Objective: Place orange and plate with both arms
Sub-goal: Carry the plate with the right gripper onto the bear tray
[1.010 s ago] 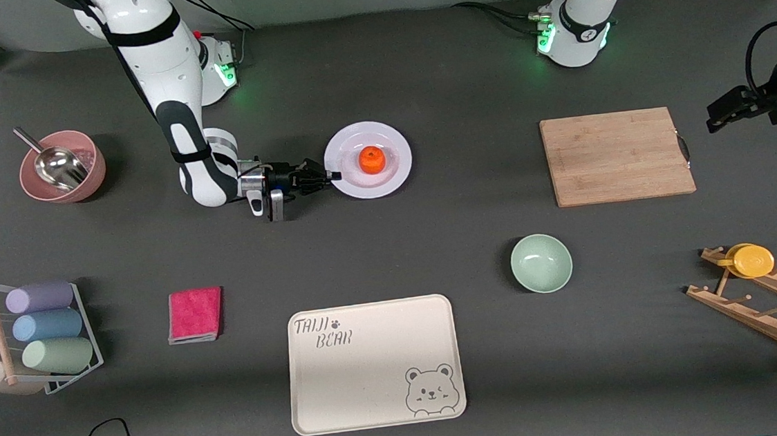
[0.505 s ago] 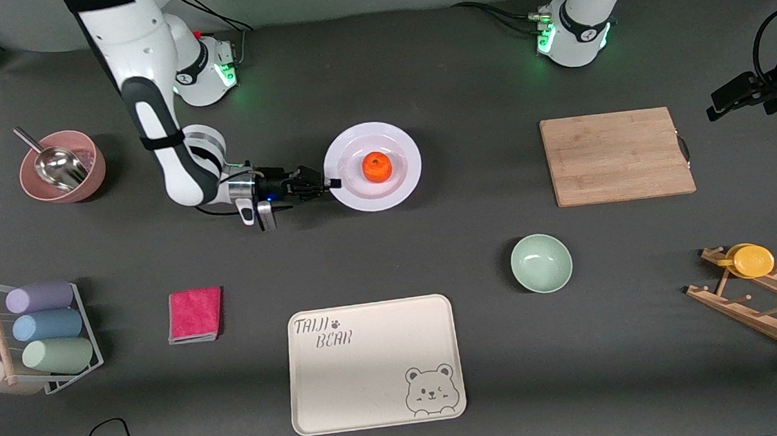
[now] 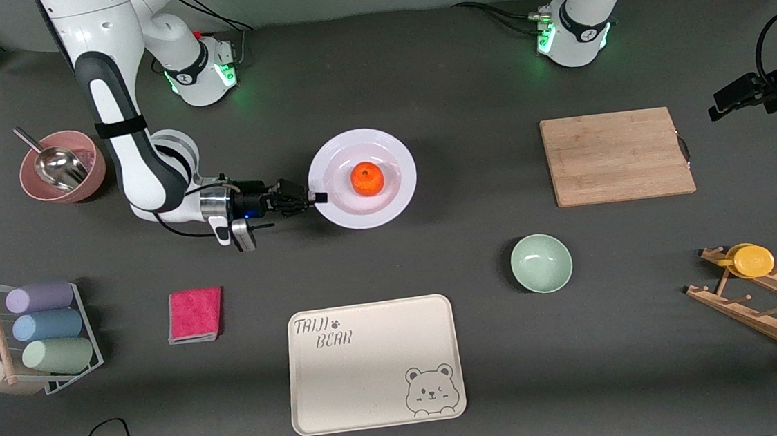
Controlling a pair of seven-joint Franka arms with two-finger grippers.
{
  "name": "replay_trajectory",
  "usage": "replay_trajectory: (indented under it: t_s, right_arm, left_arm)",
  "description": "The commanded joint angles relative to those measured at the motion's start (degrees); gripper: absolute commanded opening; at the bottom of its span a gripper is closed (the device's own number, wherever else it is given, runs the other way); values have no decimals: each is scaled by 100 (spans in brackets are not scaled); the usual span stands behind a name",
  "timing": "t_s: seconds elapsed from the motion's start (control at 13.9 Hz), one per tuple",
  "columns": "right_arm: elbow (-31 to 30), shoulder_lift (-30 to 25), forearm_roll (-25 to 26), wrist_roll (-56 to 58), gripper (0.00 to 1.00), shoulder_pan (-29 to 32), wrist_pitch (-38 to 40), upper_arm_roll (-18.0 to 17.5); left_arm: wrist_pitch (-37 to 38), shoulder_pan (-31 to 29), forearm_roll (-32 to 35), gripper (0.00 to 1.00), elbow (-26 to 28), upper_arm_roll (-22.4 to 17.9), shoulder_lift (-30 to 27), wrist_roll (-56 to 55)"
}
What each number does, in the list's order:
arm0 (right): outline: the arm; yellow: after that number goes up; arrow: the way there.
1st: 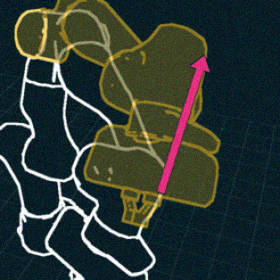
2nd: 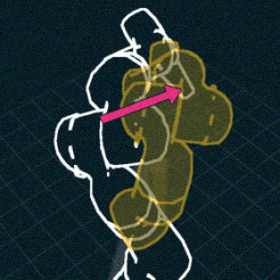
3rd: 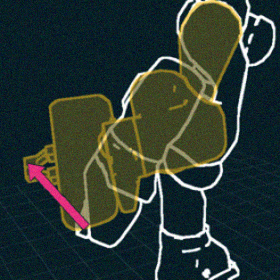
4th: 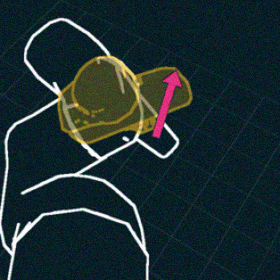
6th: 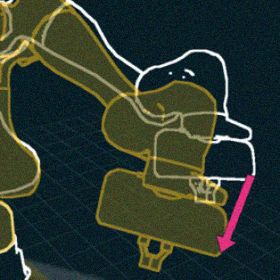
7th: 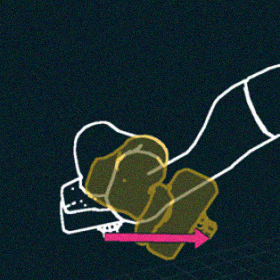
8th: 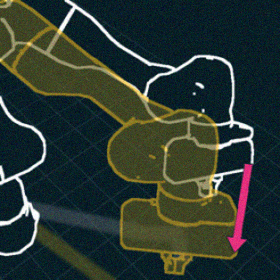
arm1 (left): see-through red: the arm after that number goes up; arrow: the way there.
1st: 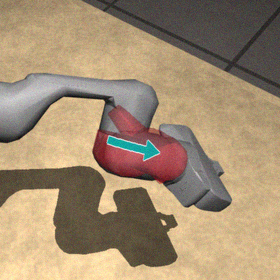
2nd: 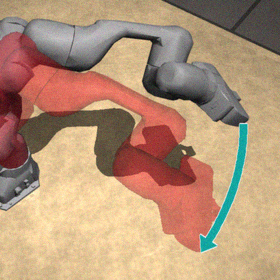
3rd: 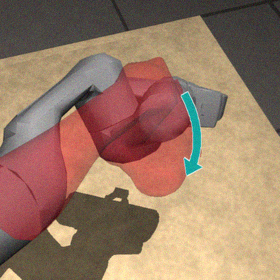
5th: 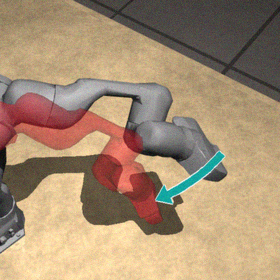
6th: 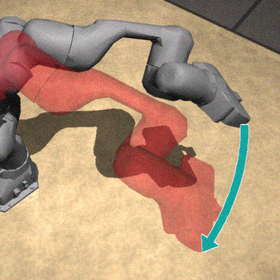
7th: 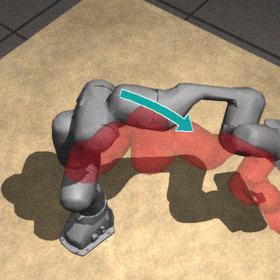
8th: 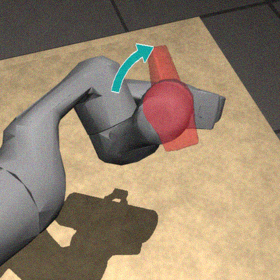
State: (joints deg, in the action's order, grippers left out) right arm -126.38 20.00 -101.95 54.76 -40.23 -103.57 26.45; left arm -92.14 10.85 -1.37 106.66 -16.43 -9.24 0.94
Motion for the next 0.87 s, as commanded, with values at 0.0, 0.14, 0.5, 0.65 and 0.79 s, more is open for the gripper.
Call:
replay_trajectory:
  t_s: [0.0,0.14,0.5,0.65,0.79]
  right_arm:
    - [1270,696,122,-685,0,208,100,-9]
    - [2253,1337,96,-914,0,497,100,-17]
    - [4654,2928,-464,-1827,0,1113,100,-52]
    - [5523,3517,-886,-2197,0,1263,57,-52]
    - [6481,4106,-1142,-2496,0,1447,-118,-61]
  left_arm:
    - [39,-48,-30,100,101,8,-131,12]
    - [-5,-48,-30,100,92,17,-131,12]
    - [39,-39,-21,100,92,44,-183,126]
    - [56,-22,110,100,92,79,-219,117]
    - [109,-22,128,100,92,88,-262,117]
